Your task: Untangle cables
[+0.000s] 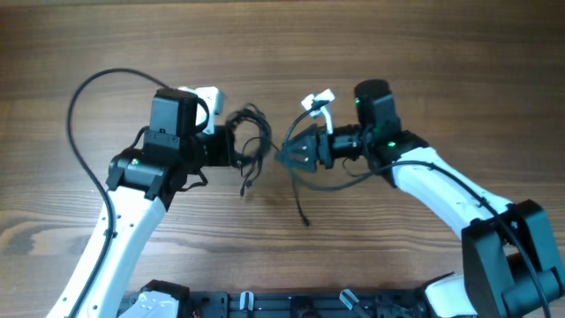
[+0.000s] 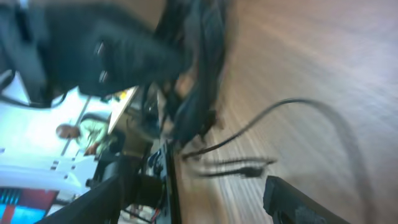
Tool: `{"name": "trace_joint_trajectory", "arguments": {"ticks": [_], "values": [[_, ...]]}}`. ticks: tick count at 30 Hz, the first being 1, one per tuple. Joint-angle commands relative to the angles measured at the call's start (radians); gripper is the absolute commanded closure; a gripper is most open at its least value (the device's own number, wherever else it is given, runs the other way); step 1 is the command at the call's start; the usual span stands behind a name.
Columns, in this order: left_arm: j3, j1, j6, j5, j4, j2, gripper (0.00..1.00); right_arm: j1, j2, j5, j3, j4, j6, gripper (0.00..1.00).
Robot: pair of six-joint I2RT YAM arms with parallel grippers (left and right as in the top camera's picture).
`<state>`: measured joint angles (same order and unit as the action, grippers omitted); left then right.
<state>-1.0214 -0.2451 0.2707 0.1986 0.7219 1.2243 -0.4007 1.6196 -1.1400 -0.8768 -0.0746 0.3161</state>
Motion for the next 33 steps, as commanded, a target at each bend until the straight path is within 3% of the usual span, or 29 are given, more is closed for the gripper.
{"name": "trace_joint_trajectory", "arguments": {"ticks": [1,10,13,18,25,29,33], "values": [[-0.011,0.034,0.345,-0.127,-0.006,-0.015,0.96,-0.058,0.006,0.08,-0.006,0.001,-0.036,0.25],[-0.011,0.079,0.37,0.077,-0.003,-0.019,0.96,-0.23,0.007,0.519,-0.006,-0.046,-0.106,0.27],[-0.011,0.087,0.375,0.14,-0.002,-0.021,0.96,-0.275,0.007,0.686,-0.006,-0.074,-0.106,0.24],[-0.011,0.087,0.431,0.153,-0.001,-0.022,0.96,-0.307,0.007,0.719,-0.006,-0.121,-0.107,0.2],[-0.011,0.092,0.439,0.121,0.0,-0.036,0.96,-0.308,0.007,0.784,-0.006,-0.117,-0.106,0.61],[-0.011,0.126,0.433,0.089,0.0,-0.049,0.96,-0.308,0.007,0.784,-0.006,-0.116,-0.106,0.92],[-0.011,0.149,0.362,0.088,0.0,-0.053,0.96,-0.308,0.007,0.784,-0.006,-0.101,-0.098,0.96]]}}
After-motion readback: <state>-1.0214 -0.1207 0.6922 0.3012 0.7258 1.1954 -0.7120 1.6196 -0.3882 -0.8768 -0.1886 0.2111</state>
